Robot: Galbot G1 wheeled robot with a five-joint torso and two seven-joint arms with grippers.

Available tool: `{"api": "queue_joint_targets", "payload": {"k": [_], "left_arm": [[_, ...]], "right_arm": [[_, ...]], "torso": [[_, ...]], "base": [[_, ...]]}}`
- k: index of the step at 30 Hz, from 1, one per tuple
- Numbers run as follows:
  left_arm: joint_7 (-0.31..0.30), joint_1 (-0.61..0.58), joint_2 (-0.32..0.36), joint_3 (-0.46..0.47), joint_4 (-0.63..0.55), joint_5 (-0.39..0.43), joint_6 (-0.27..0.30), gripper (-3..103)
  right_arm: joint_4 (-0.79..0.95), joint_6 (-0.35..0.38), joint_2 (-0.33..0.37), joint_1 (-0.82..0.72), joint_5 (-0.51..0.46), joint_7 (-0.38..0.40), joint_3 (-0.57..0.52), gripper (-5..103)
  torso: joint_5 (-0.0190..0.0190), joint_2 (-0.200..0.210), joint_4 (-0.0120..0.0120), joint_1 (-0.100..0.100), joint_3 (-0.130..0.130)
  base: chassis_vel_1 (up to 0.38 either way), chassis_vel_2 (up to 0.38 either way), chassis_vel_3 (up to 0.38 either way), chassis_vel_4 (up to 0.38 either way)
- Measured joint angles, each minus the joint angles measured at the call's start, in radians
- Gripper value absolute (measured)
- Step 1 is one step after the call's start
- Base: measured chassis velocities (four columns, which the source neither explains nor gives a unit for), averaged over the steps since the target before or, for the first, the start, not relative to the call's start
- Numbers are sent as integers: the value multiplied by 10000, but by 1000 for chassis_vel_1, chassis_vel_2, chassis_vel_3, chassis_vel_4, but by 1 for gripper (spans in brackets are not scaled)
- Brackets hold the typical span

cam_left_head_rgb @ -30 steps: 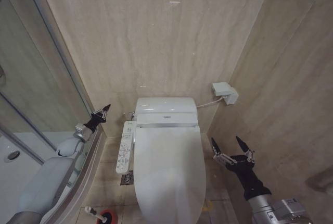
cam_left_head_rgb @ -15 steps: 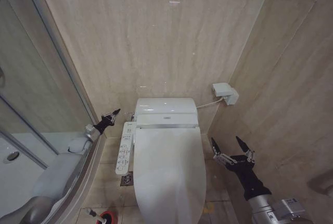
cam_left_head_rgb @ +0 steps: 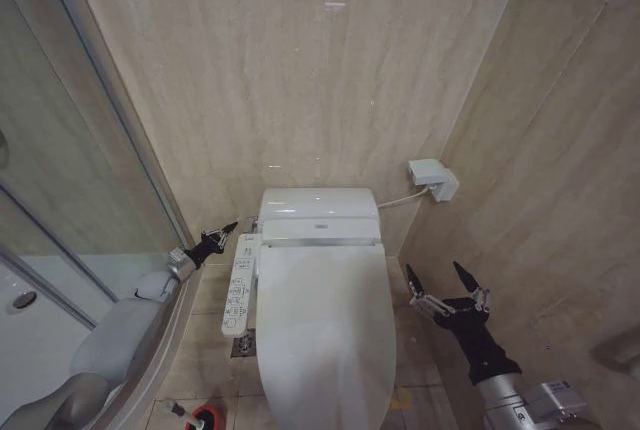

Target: Open the toilet lid, clean the toilet bowl with a toilet brush, close the toilet lid, and flush.

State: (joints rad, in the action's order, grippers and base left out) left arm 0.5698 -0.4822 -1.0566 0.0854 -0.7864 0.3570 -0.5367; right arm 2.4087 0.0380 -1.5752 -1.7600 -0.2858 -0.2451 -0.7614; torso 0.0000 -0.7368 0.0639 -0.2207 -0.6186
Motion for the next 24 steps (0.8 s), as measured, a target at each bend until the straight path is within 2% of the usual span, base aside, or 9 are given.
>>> {"api": "queue_joint_targets", "payload": {"k": [24], "left_arm": [[270,-177,110,140,-223,-41,-84,0]], "right_arm": [[0,0,0,0,0,0,0,100]], "torso": [[-1,0,0,0,0]], "base": [[0,0,0,0]]}}
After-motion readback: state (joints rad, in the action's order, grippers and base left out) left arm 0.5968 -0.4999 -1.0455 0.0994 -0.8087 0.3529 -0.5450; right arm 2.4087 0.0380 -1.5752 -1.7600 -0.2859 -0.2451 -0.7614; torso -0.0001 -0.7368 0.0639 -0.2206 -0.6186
